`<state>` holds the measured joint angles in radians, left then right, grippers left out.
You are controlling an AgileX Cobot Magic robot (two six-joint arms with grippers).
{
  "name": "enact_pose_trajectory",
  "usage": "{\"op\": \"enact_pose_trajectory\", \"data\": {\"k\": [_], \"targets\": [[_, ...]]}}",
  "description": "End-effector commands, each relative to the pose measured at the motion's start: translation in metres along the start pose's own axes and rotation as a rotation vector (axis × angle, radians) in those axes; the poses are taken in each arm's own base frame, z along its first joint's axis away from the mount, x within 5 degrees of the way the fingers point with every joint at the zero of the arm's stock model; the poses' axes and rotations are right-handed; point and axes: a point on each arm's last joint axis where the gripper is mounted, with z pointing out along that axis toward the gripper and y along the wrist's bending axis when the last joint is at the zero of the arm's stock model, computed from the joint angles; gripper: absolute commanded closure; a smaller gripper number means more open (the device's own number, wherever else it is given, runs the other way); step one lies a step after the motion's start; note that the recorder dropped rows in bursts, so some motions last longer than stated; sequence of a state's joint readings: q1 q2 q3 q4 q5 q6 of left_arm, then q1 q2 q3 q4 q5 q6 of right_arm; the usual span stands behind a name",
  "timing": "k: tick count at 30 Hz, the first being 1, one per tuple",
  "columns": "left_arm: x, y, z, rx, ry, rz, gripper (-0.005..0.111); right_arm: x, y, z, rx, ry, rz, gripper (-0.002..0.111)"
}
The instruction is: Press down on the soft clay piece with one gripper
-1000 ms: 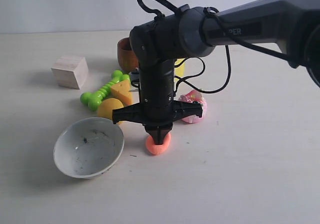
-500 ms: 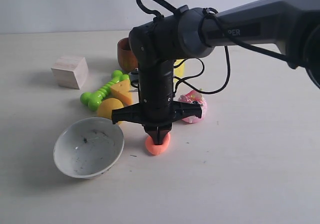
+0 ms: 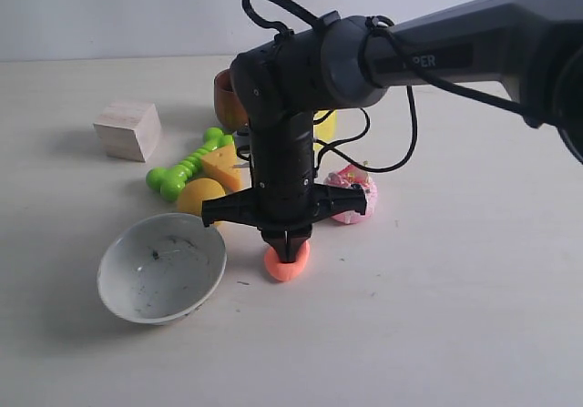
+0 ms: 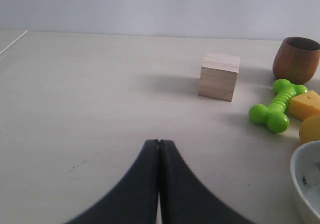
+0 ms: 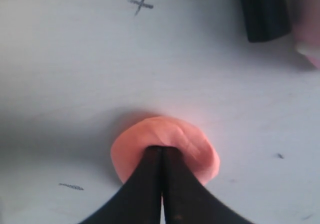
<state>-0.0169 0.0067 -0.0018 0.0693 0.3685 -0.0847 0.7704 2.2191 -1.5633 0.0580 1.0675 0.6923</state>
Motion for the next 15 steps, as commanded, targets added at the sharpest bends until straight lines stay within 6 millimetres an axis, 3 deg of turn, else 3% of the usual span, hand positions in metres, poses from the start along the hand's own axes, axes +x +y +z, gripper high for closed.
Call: {"op": "enact_pose_trajectory", "data": {"k": [1,15], "targets": [[-0.001,0.000,0.000,0.007,-0.015,0.003,0.107,-0.001,0.006,0.004,-0.035,-0.045,0.006,0.108],[-0.001,0.000,0.000,0.007,-0.015,0.003,0.107,-0.002,0.006,-0.013,-0.064,-0.100,-0.005,0.108]]}}
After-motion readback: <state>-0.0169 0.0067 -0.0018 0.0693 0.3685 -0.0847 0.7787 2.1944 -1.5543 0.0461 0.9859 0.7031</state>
